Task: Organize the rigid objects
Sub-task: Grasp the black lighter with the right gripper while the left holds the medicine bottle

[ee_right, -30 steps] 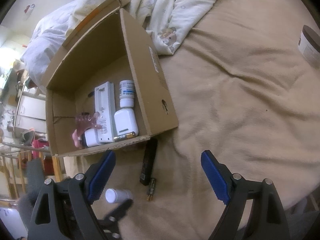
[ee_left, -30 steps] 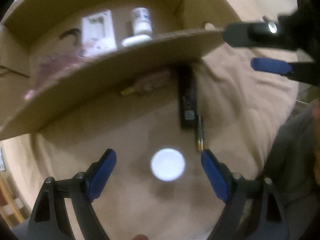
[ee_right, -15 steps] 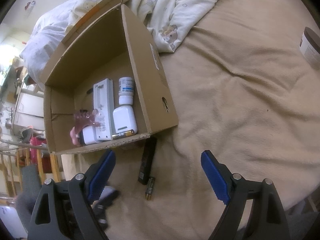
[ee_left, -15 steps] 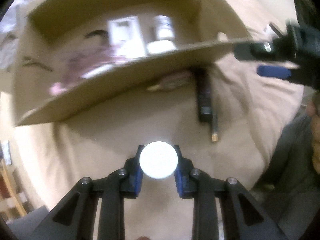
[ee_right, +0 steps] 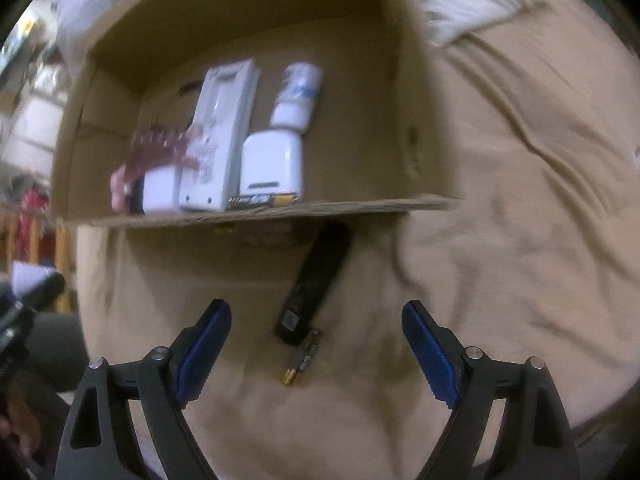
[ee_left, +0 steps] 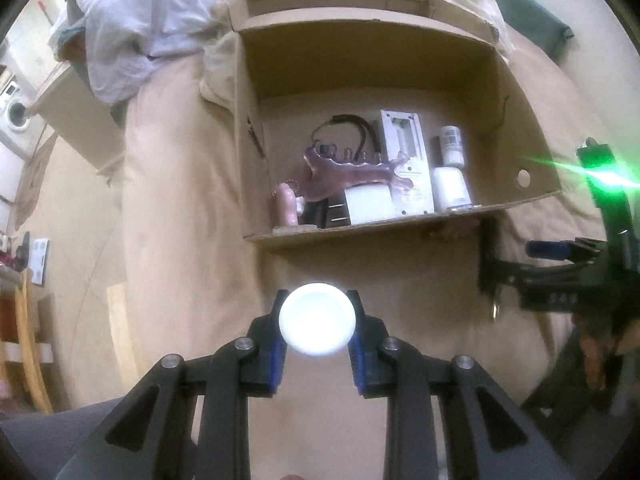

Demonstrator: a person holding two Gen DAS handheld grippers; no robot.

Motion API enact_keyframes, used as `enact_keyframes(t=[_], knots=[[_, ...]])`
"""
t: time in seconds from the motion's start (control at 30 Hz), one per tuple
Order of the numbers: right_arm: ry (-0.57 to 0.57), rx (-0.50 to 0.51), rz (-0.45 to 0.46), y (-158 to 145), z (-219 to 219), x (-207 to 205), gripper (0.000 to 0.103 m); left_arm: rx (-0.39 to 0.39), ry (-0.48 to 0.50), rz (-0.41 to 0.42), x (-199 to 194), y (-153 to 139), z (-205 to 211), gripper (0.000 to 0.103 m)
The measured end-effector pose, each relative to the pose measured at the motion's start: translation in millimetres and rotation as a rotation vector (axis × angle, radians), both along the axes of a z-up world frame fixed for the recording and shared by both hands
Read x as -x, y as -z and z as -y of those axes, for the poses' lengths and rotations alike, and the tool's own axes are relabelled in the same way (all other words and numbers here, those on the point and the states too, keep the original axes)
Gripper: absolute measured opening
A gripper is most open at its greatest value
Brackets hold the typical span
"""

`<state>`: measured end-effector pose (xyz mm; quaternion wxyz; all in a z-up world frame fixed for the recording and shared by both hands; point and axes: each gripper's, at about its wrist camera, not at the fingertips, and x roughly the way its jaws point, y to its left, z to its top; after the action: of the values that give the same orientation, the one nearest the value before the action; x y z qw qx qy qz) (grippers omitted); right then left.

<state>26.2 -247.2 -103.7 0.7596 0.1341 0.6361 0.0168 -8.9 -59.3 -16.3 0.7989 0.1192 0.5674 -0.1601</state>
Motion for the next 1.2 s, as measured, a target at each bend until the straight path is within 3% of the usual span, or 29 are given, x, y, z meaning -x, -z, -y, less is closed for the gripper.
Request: enact_keyframes(t=[0.13, 0.43, 0.47, 0.53, 0.6, 0.63, 0.83, 1.03, 1.2], knots=[[-0.010, 0.023, -0.026, 16, -13, -8, 0.092, 0.029, 0.005, -0.037, -15, 18, 6, 0.024], [-0.040, 0.169, -0.039, 37, -34, -11, 0.088, 0.082, -0.019, -0.082, -18, 18, 1, 0.024], [-0.052, 0.188, -0.033, 36, -37, -10, 0.081, 0.087, -0.024, -0.085, -18, 18, 0, 0.024], [-0.058, 0.205, -0.021, 32, -38, -7, 0.057, 0.090, -0.030, -0.084, -19, 17, -1, 0.024], [-0.041, 0.207, -0.009, 27, -32, -4, 0.018, 0.089, -0.032, -0.080, -19, 17, -2, 0.024], [-0.024, 0.201, -0.007, 25, -26, -2, 0.014, 0.088, -0.033, -0.080, -18, 17, -1, 0.024], [0.073, -0.016, 0.029, 6, 10, 15, 0.014, 0.076, -0.041, -0.075, -18, 19, -3, 0.024], [0.106, -0.191, 0.076, -17, 17, 37, 0.012, 0.069, -0.056, -0.070, -19, 19, -7, 0.024], [0.056, -0.222, 0.129, -42, 11, 64, 0.012, 0.073, -0.053, -0.061, -18, 17, -7, 0.024]])
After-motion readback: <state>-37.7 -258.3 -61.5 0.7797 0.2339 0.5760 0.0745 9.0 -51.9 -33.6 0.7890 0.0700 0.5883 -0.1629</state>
